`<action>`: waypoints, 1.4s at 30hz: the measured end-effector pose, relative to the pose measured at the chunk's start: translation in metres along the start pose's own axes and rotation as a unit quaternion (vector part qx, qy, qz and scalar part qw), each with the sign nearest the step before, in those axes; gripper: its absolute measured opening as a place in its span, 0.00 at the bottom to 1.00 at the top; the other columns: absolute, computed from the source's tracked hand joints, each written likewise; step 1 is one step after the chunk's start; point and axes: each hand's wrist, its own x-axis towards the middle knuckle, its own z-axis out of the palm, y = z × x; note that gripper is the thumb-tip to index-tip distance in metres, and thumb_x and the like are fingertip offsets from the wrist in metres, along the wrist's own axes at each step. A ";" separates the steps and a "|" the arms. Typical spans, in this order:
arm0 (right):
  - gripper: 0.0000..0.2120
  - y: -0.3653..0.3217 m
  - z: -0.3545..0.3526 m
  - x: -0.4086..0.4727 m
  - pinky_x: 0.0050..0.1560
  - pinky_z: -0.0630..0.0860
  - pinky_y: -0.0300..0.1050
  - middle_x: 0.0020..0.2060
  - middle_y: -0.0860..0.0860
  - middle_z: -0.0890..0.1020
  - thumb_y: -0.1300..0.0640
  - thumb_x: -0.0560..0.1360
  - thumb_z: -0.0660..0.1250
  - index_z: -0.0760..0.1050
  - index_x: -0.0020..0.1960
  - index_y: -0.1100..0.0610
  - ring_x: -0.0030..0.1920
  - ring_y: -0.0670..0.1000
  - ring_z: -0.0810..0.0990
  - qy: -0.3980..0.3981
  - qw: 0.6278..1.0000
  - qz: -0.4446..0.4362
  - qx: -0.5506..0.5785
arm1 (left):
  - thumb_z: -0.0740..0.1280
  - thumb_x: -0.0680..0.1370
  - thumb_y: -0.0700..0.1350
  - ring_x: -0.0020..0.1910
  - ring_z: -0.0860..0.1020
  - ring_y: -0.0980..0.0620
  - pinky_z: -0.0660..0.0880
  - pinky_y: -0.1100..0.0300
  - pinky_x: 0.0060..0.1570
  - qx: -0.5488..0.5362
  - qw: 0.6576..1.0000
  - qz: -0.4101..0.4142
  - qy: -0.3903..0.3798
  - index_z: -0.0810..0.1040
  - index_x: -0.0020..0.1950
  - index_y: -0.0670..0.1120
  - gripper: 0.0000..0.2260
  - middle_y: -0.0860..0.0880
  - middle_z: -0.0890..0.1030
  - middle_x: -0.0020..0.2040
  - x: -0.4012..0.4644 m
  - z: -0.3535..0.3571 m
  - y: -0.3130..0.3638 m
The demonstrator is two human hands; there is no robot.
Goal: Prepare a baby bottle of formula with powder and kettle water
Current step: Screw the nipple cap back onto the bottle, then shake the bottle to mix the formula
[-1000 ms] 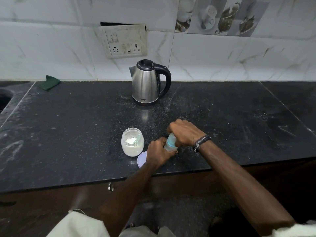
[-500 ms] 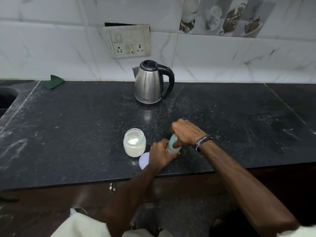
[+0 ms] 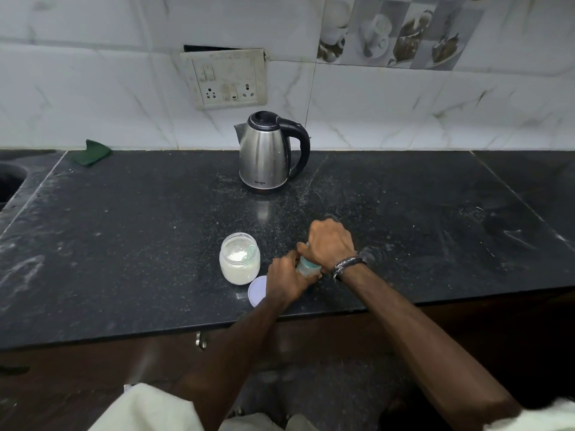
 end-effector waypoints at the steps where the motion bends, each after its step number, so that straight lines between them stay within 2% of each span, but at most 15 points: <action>1: 0.19 -0.001 0.003 -0.003 0.46 0.76 0.48 0.50 0.58 0.83 0.43 0.75 0.68 0.79 0.51 0.60 0.51 0.59 0.82 0.017 1.000 0.015 0.002 | 0.74 0.61 0.66 0.48 0.84 0.47 0.79 0.49 0.47 0.004 1.000 -0.001 0.000 0.80 0.55 0.46 0.31 0.47 0.86 0.48 0.000 0.000 0.000; 5: 0.29 0.001 0.014 -0.015 0.46 0.75 0.49 0.49 0.59 0.83 0.34 0.76 0.60 0.79 0.50 0.60 0.51 0.60 0.82 0.044 0.998 0.038 0.004 | 0.74 0.63 0.64 0.47 0.83 0.46 0.79 0.49 0.47 0.002 1.000 0.008 -0.011 0.80 0.58 0.45 0.31 0.47 0.86 0.48 0.000 -0.001 -0.002; 9: 0.39 0.014 0.016 -0.020 0.43 0.73 0.49 0.44 0.57 0.82 0.21 0.68 0.54 0.77 0.42 0.58 0.46 0.60 0.82 0.000 0.998 0.038 0.052 | 0.78 0.60 0.64 0.49 0.83 0.50 0.79 0.49 0.50 0.008 0.999 0.002 -0.049 0.80 0.59 0.45 0.35 0.50 0.86 0.49 0.001 -0.009 -0.002; 11: 0.42 0.020 0.015 -0.021 0.40 0.74 0.48 0.39 0.56 0.81 0.18 0.66 0.49 0.74 0.35 0.57 0.42 0.59 0.81 -0.012 0.994 0.051 0.095 | 0.79 0.62 0.59 0.52 0.82 0.51 0.79 0.50 0.53 0.010 0.997 0.023 -0.074 0.75 0.66 0.47 0.36 0.50 0.85 0.53 0.001 -0.013 -0.002; 13: 0.42 0.027 0.017 -0.022 0.40 0.74 0.49 0.36 0.55 0.81 0.19 0.67 0.44 0.74 0.34 0.56 0.40 0.59 0.80 -0.012 0.989 0.060 0.135 | 0.74 0.67 0.53 0.59 0.80 0.50 0.78 0.49 0.59 -0.002 0.996 0.054 -0.066 0.70 0.72 0.48 0.35 0.48 0.82 0.62 -0.003 -0.018 -0.002; 16: 0.41 0.037 0.029 -0.025 0.44 0.72 0.51 0.41 0.54 0.82 0.23 0.71 0.39 0.77 0.42 0.53 0.44 0.58 0.80 -0.002 0.981 0.047 0.187 | 0.67 0.71 0.42 0.71 0.72 0.48 0.71 0.50 0.69 -0.017 0.995 0.099 0.007 0.66 0.77 0.42 0.33 0.44 0.73 0.73 -0.013 -0.029 0.001; 18: 0.35 0.044 0.046 -0.029 0.48 0.74 0.52 0.48 0.52 0.82 0.27 0.75 0.43 0.77 0.50 0.51 0.48 0.54 0.80 0.033 0.960 0.005 0.277 | 0.66 0.73 0.38 0.72 0.71 0.48 0.71 0.50 0.70 -0.034 0.981 0.165 0.095 0.68 0.75 0.40 0.29 0.43 0.73 0.72 -0.020 -0.041 0.006; 20: 0.27 0.051 0.068 -0.032 0.54 0.76 0.53 0.53 0.51 0.80 0.35 0.76 0.54 0.76 0.61 0.53 0.52 0.50 0.79 0.084 0.930 -0.037 0.357 | 0.67 0.75 0.35 0.71 0.73 0.47 0.70 0.51 0.70 -0.044 0.951 0.232 0.201 0.72 0.71 0.36 0.24 0.41 0.75 0.70 -0.026 -0.054 0.010; 22: 0.24 0.055 0.086 -0.035 0.58 0.76 0.51 0.57 0.50 0.78 0.43 0.74 0.64 0.72 0.66 0.54 0.55 0.47 0.78 0.077 0.920 -0.057 0.380 | 0.66 0.74 0.31 0.71 0.73 0.43 0.70 0.52 0.70 -0.038 0.918 0.277 0.281 0.74 0.68 0.33 0.21 0.39 0.76 0.68 -0.025 -0.068 0.009; 26: 0.31 0.049 0.101 -0.036 0.58 0.74 0.44 0.60 0.47 0.77 0.48 0.70 0.74 0.67 0.69 0.51 0.58 0.46 0.76 0.063 0.929 -0.040 0.363 | 0.64 0.74 0.29 0.71 0.72 0.39 0.70 0.50 0.71 -0.024 0.894 0.255 0.368 0.74 0.66 0.32 0.20 0.36 0.76 0.68 -0.017 -0.099 -0.012; 30: 0.34 0.039 0.106 -0.032 0.54 0.74 0.44 0.59 0.50 0.80 0.48 0.68 0.77 0.68 0.68 0.54 0.57 0.50 0.78 0.062 0.931 0.017 0.359 | 0.64 0.76 0.29 0.71 0.72 0.38 0.69 0.53 0.72 -0.015 0.896 0.183 0.403 0.73 0.68 0.32 0.19 0.36 0.75 0.69 -0.008 -0.120 -0.053; 33: 0.32 0.035 0.110 -0.027 0.54 0.76 0.45 0.58 0.52 0.81 0.51 0.68 0.77 0.70 0.68 0.56 0.57 0.53 0.80 0.073 0.923 0.032 0.376 | 0.62 0.76 0.28 0.71 0.71 0.38 0.69 0.49 0.71 0.024 0.923 0.109 0.368 0.72 0.70 0.32 0.21 0.35 0.74 0.70 -0.009 -0.125 -0.085; 37: 0.26 0.036 0.105 -0.018 0.47 0.80 0.48 0.51 0.51 0.84 0.48 0.67 0.78 0.75 0.61 0.57 0.48 0.51 0.82 0.084 0.941 0.051 0.324 | 0.61 0.79 0.31 0.75 0.64 0.36 0.63 0.43 0.73 0.103 0.971 0.008 0.217 0.66 0.74 0.34 0.23 0.35 0.68 0.74 -0.019 -0.120 -0.120; 40: 0.16 0.028 0.086 -0.011 0.48 0.83 0.46 0.47 0.53 0.86 0.56 0.68 0.79 0.79 0.54 0.58 0.41 0.41 0.84 0.102 0.922 0.071 0.367 | 0.58 0.82 0.38 0.76 0.61 0.36 0.60 0.43 0.75 0.177 0.974 -0.021 0.137 0.65 0.74 0.34 0.20 0.35 0.66 0.75 -0.022 -0.113 -0.138; 42: 0.17 0.028 0.068 -0.004 0.48 0.83 0.47 0.44 0.49 0.85 0.54 0.67 0.80 0.79 0.52 0.58 0.39 0.40 0.84 0.117 0.900 0.089 0.411 | 0.55 0.82 0.43 0.75 0.63 0.35 0.60 0.42 0.76 0.218 0.969 -0.016 0.115 0.67 0.72 0.32 0.21 0.33 0.68 0.74 -0.023 -0.110 -0.144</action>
